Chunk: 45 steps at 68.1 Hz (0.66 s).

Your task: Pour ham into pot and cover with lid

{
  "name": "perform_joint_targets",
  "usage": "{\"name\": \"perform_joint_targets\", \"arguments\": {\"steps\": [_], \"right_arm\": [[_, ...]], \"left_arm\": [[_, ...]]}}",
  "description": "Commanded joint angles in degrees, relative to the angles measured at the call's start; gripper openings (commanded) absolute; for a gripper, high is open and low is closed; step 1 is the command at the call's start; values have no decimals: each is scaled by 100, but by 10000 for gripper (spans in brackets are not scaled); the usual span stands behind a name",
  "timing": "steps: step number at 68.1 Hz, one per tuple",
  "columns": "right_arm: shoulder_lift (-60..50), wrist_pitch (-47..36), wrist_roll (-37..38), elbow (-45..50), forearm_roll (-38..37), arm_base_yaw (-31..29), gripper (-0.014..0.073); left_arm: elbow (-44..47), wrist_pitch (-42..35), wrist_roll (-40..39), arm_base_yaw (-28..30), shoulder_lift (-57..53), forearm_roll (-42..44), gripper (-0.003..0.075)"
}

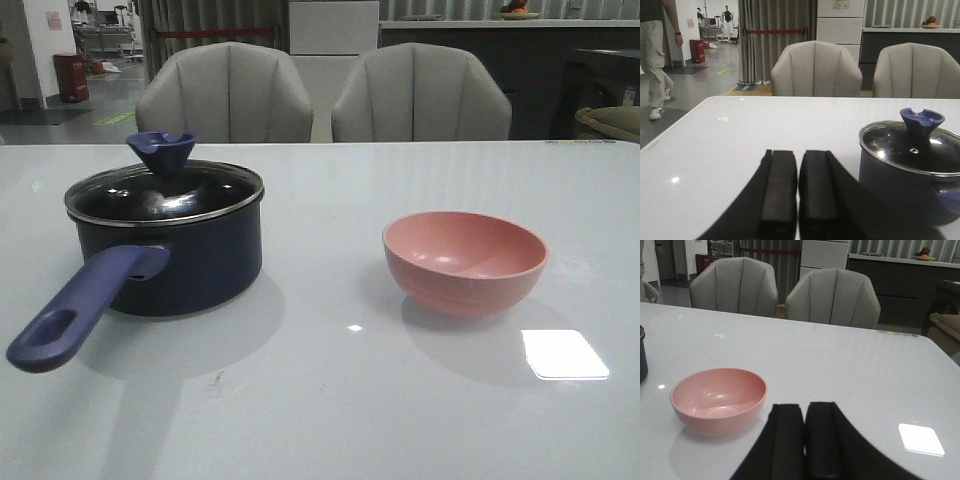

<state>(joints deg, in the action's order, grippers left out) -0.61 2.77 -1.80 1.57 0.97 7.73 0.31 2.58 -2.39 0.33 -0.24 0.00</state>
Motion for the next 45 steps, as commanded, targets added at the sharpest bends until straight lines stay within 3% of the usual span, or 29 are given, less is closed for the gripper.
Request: {"name": "perform_joint_targets", "arguments": {"steps": [1,45], "right_arm": [[-117,-555,49,-29,-97,-179,151],[-112,-555,49,-34,-97,-216,151]], "left_arm": [[122,-457,-56,4,-110,0,133],[122,-457,-56,4,-110,0,133]]}}
